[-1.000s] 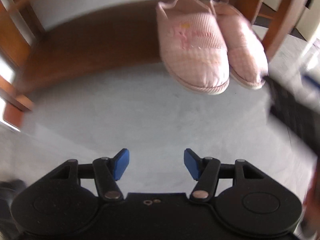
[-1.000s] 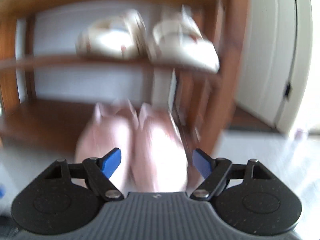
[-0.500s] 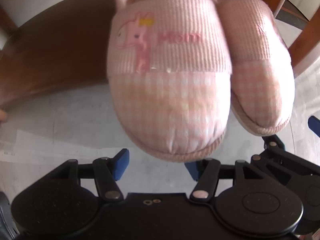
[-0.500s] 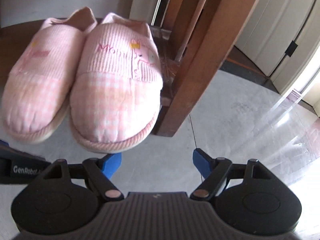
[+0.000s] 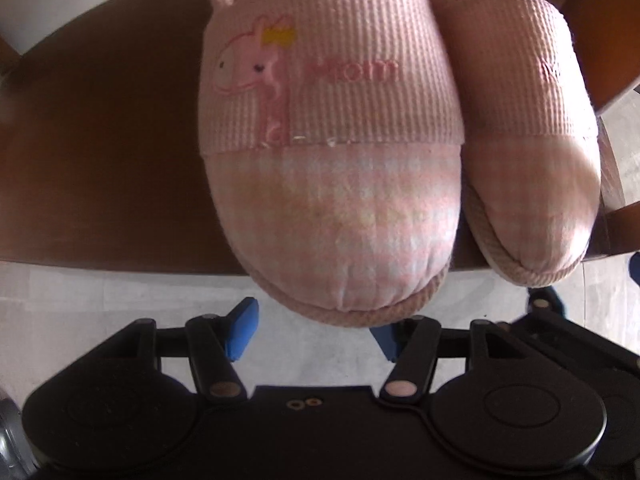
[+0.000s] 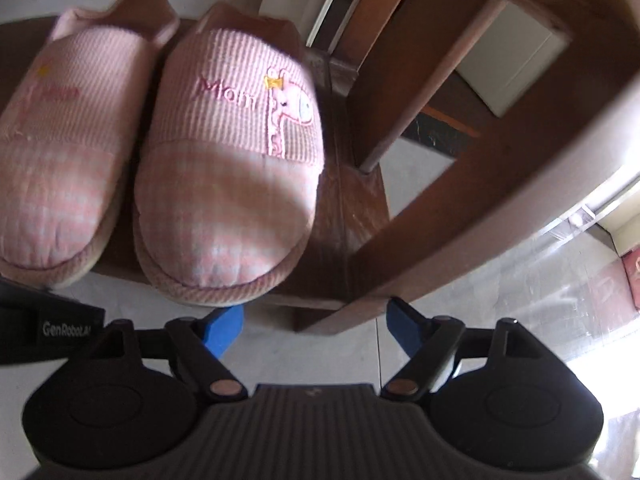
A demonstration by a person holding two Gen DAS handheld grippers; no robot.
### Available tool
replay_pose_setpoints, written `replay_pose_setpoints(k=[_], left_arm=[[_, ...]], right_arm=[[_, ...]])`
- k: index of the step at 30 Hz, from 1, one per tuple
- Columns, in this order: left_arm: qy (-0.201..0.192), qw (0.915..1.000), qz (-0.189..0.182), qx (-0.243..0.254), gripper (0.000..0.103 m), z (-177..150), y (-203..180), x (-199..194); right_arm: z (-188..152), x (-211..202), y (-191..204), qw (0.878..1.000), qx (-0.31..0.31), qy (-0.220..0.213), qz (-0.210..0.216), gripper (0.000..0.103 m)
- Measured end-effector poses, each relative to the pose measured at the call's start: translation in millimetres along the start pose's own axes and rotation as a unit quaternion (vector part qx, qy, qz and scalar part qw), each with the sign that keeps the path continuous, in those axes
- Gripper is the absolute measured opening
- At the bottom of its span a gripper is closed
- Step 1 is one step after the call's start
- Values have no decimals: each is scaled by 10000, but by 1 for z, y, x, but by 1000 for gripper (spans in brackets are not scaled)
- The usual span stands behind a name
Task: Organize scattered shoes
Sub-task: 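Open the right gripper to release the pink slippers on the shelf, then move the right gripper back over the orange slides on the floor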
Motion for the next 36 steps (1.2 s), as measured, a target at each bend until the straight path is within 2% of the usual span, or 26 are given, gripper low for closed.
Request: replay_pose_setpoints(k=[3,5,7,9,12,14,16,18,20,22,24,27,28,30,32,34,36], left_arm=[[-259,9992,-191,239,61,-26,5,-20],[-633,9963,-390,426,61,-54,20,-47],[-1087,9902,-652,577,61,-94,43,-86],[-1410,9853,-816,515,61,-138,79,-131],[-1535,9846,-587,592,61,-201,140,-195],[-1540,9847,-172,803,61,-240,186,-232],[-1498,9858,137,746,61,-257,228,-249],[-1338,9892,482,361,61,-277,286,-273],[-1187,9886,914,-121,61,-298,335,-299],[-993,9829,1423,-614,61,-323,383,-326],[-702,9731,1962,-988,61,-358,435,-352],[-468,9675,2125,-1290,61,-394,478,-376],[-414,9685,2070,-1320,61,-399,482,-374],[-277,9698,1929,-1467,61,-420,499,-362],[-180,9742,1735,-1430,61,-437,508,-350],[-192,9803,1564,-1189,61,-453,514,-335],[-296,9844,1459,-934,61,-469,525,-320]], right_arm=[[-14,-20,3,9999,118,-50,61,84],[-28,-42,6,9998,107,-129,118,84],[-52,-84,10,9990,137,-377,183,84],[-79,-140,27,9950,247,-708,655,85],[-113,-208,62,9870,324,-1020,1196,96],[-128,-250,95,9790,274,-1175,1642,96],[-133,-293,149,9631,6,-1264,2376,96],[-131,-331,200,9434,-145,-1224,3079,96],[-126,-361,241,9236,-290,-1091,3664,96],[-116,-401,293,8956,-530,-903,4324,96],[-113,-434,334,8698,-859,-839,4786,96],[-131,-486,396,8325,-1451,-610,5311,96],[-144,-504,413,8255,-1559,-445,5405,96],[-169,-542,439,8216,-1571,-128,5478,96],[-183,-558,459,8254,-1572,-8,5423,96],[-203,-562,487,8306,-1736,86,5291,96],[-224,-563,518,8440,-2033,146,4961,96]])
Point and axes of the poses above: each gripper's, at about its wrist camera, not at the fingertips, and x roughly the way its jaws point, y to its left, z to its top, the point moved 10 cm from there along x, roughly the way its jaws point, and after that the axes turned 12 degrees about -y, right-handed, at the moved point
